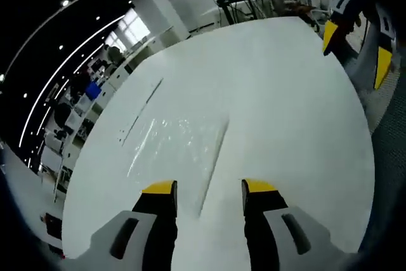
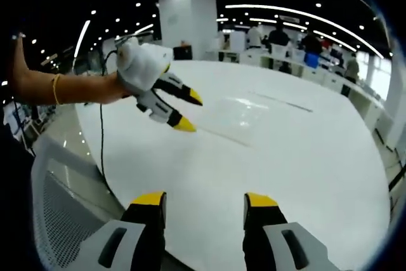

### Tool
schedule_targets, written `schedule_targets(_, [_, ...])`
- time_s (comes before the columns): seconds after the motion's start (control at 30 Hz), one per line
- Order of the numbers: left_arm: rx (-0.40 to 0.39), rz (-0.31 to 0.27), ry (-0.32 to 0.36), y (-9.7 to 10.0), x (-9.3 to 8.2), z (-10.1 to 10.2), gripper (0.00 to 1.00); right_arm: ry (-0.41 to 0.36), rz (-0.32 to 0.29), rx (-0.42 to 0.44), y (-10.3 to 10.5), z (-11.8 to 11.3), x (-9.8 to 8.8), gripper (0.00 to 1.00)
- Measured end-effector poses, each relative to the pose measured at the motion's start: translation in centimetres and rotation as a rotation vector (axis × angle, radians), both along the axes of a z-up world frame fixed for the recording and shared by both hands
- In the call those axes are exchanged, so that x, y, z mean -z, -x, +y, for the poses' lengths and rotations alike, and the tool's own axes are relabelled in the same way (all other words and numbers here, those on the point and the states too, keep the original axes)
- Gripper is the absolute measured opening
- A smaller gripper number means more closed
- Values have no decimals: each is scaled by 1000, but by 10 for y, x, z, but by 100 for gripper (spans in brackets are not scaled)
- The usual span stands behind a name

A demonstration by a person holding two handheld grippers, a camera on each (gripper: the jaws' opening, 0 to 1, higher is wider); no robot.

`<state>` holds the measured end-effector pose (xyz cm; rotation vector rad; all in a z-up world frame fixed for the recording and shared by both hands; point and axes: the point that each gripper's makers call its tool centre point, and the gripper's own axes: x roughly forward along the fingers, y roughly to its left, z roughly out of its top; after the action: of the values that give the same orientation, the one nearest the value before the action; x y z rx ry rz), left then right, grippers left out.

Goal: Open the resealable bag by pulling the two sides of the seal apart until the entire bag opening is separated and visibly accessible.

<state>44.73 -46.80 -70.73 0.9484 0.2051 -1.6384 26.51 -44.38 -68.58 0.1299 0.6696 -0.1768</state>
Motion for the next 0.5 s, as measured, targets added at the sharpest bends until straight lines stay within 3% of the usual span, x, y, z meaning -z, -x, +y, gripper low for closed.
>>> schedule_targets(0.13, [-87, 160, 94, 16, -22, 13, 50, 11, -18, 34, 2, -6, -6, 46])
schedule_targets(0.37, [-103, 171, 163, 23, -47, 45, 68, 29, -57, 55, 3, -13, -19, 49])
schedule_targets(0.5, [-132, 179, 200, 21, -60, 61, 72, 51, -85, 80, 5, -17, -28, 50])
